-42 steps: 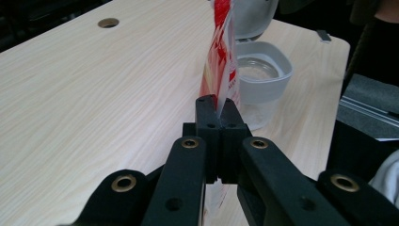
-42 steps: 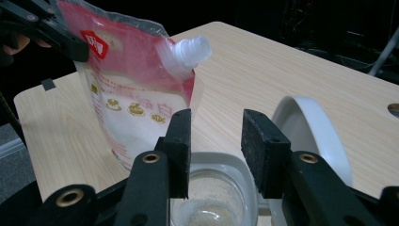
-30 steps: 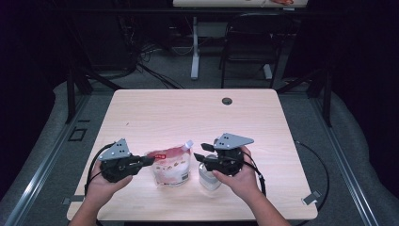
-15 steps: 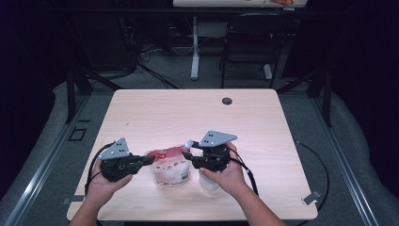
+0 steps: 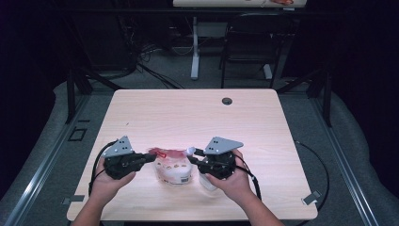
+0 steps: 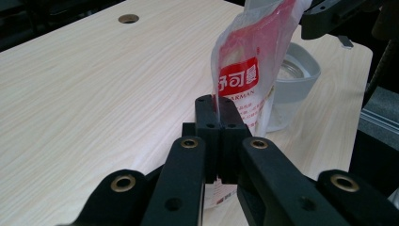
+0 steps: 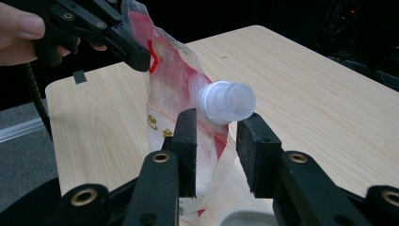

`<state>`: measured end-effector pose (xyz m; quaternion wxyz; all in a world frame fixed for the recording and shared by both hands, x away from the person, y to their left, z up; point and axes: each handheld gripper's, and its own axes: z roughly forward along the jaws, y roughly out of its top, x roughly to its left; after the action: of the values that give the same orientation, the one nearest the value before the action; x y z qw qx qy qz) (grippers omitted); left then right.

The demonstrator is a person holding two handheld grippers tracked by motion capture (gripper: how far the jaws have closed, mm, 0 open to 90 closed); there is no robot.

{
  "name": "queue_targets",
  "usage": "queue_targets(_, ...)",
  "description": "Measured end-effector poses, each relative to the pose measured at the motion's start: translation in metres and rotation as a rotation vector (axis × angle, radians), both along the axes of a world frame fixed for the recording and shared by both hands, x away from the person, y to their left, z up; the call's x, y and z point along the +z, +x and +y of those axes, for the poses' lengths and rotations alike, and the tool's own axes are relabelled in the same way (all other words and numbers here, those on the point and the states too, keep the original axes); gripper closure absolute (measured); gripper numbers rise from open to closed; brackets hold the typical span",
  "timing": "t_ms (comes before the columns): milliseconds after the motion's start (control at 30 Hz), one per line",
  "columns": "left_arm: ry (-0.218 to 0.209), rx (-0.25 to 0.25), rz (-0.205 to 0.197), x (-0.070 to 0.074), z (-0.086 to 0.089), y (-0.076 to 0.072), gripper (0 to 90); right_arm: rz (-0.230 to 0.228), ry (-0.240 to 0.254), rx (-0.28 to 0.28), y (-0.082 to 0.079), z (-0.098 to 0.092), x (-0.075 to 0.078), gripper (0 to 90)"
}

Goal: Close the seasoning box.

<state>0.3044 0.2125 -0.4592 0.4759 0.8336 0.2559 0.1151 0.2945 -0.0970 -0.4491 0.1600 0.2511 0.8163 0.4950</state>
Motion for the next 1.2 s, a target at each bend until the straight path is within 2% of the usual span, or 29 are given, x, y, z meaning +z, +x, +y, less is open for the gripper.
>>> queue_targets(267, -0.013, -0.031, -0.003, -0.002, -0.012, 0.001, 90.0, -0.01, -0.014, -0.009, -0.007, -0.012, 0.002, 70.1)
queue_targets(400, -0.012, -0.032, -0.002, -0.002, -0.012, 0.001, 89.6, 0.005, 0.013, 0.005, -0.009, -0.015, 0.0, 70.3)
queue_targets(533, -0.017, -0.032, 0.004, -0.001, -0.01, 0.0, 87.5, 0.01, 0.019, 0.027, -0.012, -0.015, 0.001, 69.1)
queue_targets(700, -0.043, -0.046, 0.012, -0.002, -0.007, -0.002, 84.7, 0.013, 0.013, 0.039, -0.013, -0.017, 0.002, 67.9)
queue_targets(833, -0.067, -0.037, 0.021, -0.003, -0.005, -0.001, 80.9, 0.021, 0.01, 0.04, -0.015, -0.02, 0.007, 63.6)
queue_targets(900, -0.066, -0.031, 0.021, -0.003, -0.005, -0.001, 79.5, 0.02, 0.005, 0.038, -0.015, -0.021, 0.009, 62.7)
queue_targets(1033, -0.062, -0.019, 0.021, -0.002, -0.004, -0.002, 73.6, 0.011, 0.031, 0.042, -0.016, -0.024, 0.019, 61.1)
queue_targets(1200, -0.062, -0.022, 0.035, -0.005, -0.002, -0.002, 70.5, -0.003, 0.026, 0.05, -0.015, -0.021, 0.025, 61.0)
